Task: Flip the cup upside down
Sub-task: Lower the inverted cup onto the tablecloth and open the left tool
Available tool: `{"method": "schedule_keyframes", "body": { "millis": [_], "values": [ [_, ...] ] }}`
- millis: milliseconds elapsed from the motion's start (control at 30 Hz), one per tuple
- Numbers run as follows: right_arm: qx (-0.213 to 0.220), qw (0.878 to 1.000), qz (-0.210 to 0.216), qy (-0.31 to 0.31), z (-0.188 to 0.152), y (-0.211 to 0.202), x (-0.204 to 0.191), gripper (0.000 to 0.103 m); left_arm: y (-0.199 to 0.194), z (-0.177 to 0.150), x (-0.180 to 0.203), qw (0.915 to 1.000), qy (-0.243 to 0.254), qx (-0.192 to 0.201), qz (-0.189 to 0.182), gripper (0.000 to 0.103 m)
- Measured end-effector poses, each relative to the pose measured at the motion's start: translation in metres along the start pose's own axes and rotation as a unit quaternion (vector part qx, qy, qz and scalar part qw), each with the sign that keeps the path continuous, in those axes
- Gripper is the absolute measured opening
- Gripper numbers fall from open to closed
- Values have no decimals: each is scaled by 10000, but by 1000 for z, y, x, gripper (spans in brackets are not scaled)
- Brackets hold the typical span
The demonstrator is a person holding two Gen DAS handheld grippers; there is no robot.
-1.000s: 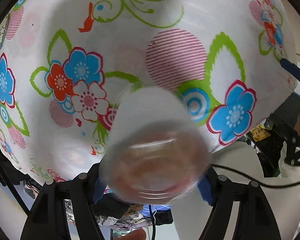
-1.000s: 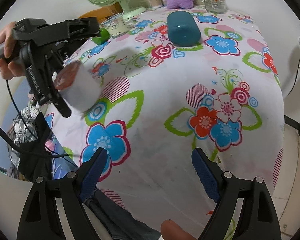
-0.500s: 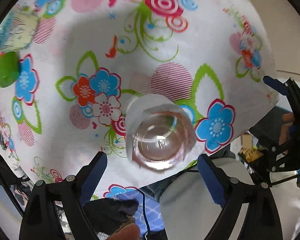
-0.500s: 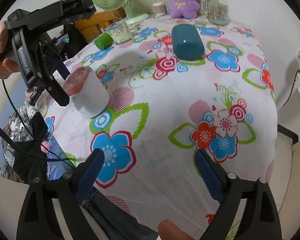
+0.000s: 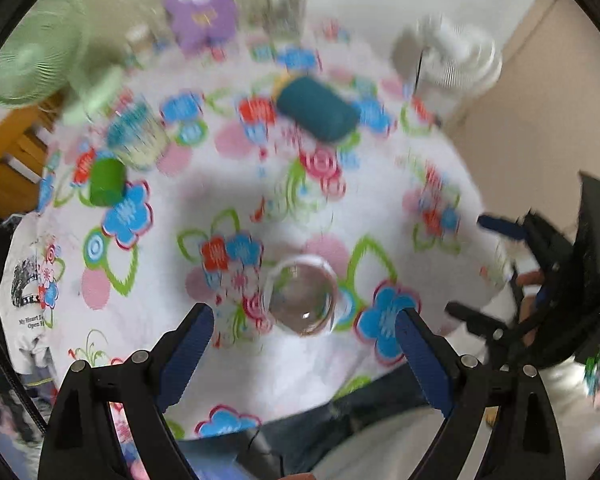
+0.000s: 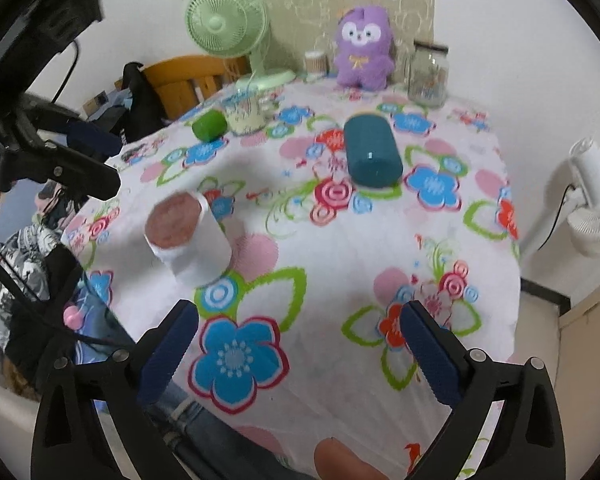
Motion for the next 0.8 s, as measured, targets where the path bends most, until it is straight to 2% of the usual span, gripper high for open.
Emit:
{"method": "schedule_keyframes", "body": {
  "millis": [133,333,433,600,800],
  "values": [
    [222,9997,-88,9,12,-8,-5,102,-12,-6,-5,9974,-319,646,25,94],
    [727,9964,-427,107,31,-29,-15,102,-29,-17,-21,9859,-778,1424,398,93],
    [923,9945,-491,77,39,-38,-24,102,-38,-23,-32,9774,-971,1772,628,93],
    [1191,9906,-677,-36,51,-51,-40,102,-46,-30,-42,9665,-1220,2127,751,93],
    [1608,9829,-894,-62,61,-69,-57,102,-63,-40,-56,9455,-1638,2627,1012,94]
  ]
}}
Point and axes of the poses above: each gripper's, at about its wrist camera, not at the fingertips, and y roughly the way its jaws point, x to its right, z to its top, the point moved 5 cm from there along y, roughly the way its jaws point, and after that the axes turned 10 degrees about z, right-handed, at the moved point
